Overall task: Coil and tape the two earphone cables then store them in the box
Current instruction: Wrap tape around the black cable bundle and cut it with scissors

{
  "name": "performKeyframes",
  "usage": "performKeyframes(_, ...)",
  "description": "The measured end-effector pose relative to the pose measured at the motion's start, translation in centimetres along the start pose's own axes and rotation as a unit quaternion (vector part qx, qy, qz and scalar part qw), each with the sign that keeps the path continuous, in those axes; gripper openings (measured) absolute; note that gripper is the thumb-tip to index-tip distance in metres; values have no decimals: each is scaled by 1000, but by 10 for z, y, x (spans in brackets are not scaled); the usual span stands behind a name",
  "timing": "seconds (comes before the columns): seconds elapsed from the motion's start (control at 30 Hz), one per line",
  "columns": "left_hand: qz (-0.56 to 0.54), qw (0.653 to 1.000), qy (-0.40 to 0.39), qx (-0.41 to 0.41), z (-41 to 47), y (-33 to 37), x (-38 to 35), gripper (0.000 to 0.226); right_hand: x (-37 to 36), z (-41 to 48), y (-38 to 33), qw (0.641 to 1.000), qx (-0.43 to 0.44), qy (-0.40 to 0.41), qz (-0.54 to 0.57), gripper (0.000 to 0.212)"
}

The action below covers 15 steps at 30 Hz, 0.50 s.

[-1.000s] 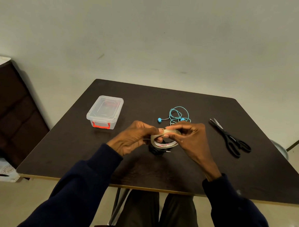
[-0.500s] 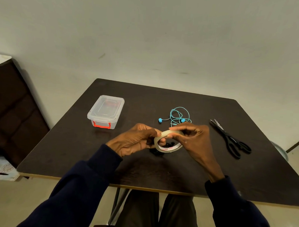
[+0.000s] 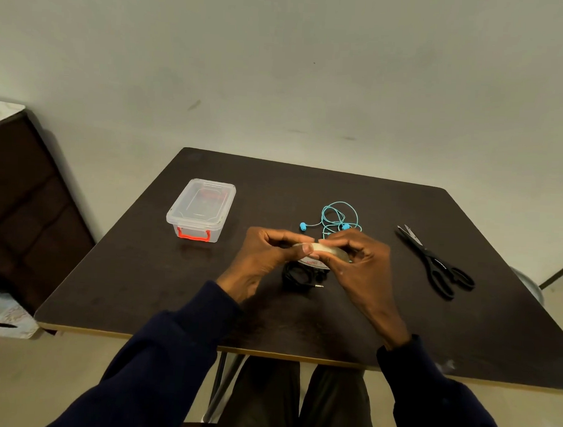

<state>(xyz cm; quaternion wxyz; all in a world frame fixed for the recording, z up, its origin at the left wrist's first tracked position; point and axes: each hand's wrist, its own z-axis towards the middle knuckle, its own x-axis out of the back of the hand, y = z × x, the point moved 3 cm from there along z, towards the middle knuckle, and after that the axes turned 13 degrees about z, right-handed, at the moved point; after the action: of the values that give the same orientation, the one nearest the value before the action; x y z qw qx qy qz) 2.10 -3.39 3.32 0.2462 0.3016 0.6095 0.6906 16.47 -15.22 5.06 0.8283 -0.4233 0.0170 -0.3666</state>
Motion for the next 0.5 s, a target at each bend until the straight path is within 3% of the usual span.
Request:
performKeyframes(0.23,109,974,188,-60,-4,7,2,31,-8,-3,-12,996,69,25,-58,25)
performKeyframes(0.5,116,961,236,-89,-8,7,-5,15,-15,-6,-17,989,82,49,-114,26)
